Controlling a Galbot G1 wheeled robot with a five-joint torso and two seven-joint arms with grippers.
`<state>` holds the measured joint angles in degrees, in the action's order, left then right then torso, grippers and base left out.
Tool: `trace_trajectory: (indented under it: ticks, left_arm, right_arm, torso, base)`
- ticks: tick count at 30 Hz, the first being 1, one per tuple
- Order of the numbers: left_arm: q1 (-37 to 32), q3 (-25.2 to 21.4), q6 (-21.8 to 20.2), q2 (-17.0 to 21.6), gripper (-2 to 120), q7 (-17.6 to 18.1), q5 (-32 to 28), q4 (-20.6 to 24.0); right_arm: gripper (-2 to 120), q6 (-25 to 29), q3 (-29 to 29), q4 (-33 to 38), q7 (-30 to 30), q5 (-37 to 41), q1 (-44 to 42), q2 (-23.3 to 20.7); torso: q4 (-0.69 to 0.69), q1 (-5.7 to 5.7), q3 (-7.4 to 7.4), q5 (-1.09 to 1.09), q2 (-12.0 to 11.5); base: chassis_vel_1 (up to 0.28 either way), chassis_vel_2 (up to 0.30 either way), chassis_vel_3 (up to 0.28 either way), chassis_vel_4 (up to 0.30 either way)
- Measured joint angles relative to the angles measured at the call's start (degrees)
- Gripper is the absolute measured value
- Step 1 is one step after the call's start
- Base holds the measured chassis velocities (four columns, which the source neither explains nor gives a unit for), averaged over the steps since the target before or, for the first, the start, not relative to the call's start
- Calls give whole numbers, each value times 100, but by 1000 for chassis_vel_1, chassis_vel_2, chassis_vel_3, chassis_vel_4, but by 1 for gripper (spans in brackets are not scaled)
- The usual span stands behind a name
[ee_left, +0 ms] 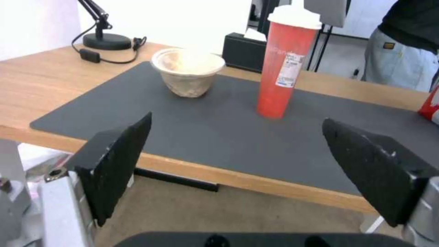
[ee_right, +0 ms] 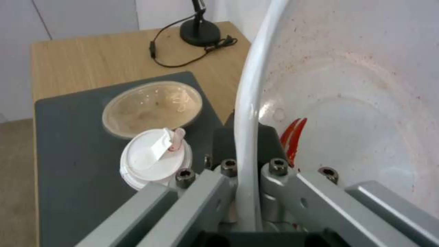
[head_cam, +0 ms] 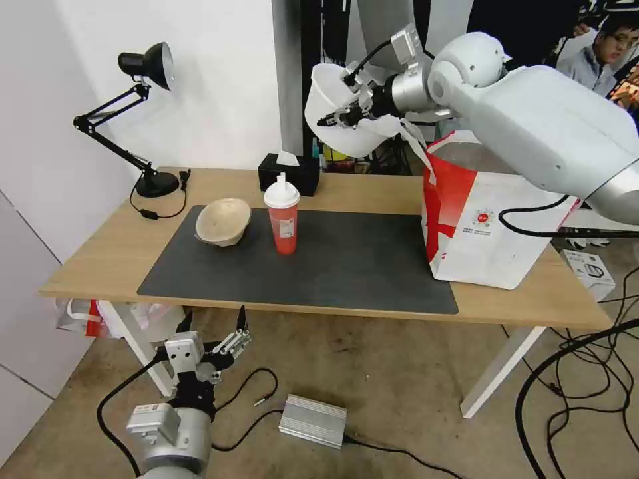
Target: Pick up the trash from the table and place it into the takeout bag.
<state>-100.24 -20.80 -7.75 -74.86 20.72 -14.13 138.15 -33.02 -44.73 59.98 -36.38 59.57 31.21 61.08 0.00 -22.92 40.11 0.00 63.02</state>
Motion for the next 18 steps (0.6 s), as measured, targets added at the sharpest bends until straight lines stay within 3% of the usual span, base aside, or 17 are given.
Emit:
trace_trajectory:
  ticks: [18]
  left_arm:
    - [-2,6,3,-5,100,-1,0,-1]
  right_arm:
    - [0,40,17,-140,-64,-7,131,77]
  torso:
    - [0,0,0,0,0]
  base:
    - [0,0,0,0]
